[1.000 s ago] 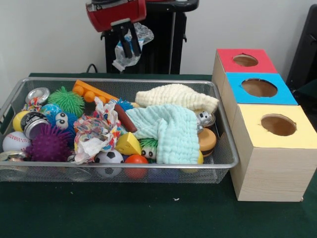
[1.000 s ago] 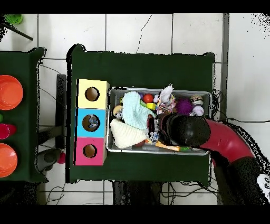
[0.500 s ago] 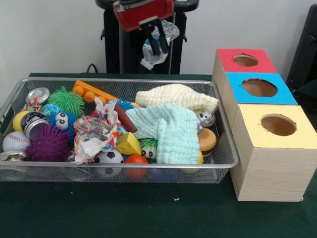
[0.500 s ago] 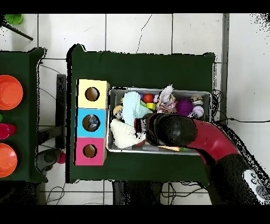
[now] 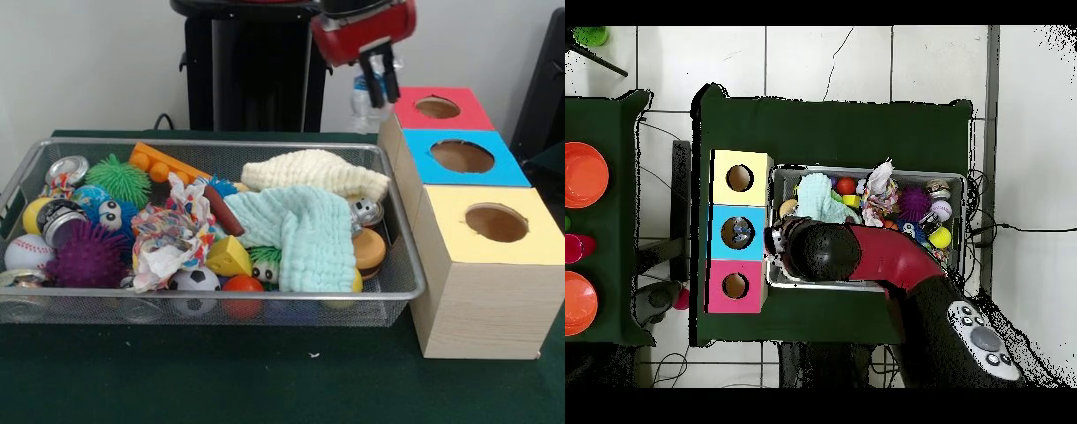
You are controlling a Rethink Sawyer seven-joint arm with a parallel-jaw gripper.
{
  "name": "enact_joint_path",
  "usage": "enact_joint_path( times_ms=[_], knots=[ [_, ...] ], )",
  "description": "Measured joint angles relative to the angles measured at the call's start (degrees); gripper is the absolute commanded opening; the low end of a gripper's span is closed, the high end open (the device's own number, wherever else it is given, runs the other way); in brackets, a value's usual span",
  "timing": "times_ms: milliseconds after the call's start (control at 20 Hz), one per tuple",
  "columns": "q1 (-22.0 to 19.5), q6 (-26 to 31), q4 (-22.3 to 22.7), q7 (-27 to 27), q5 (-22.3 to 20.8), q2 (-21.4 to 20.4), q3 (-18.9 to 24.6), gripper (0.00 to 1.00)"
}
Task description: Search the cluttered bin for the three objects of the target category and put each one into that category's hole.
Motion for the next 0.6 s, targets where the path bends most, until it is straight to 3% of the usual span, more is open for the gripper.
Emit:
enact_joint_path(
  times_ms=[600],
  knots=[
    [9.3,-5.1,1.6,0.8,5.8,0.0,-1.4,0.0]
  ],
)
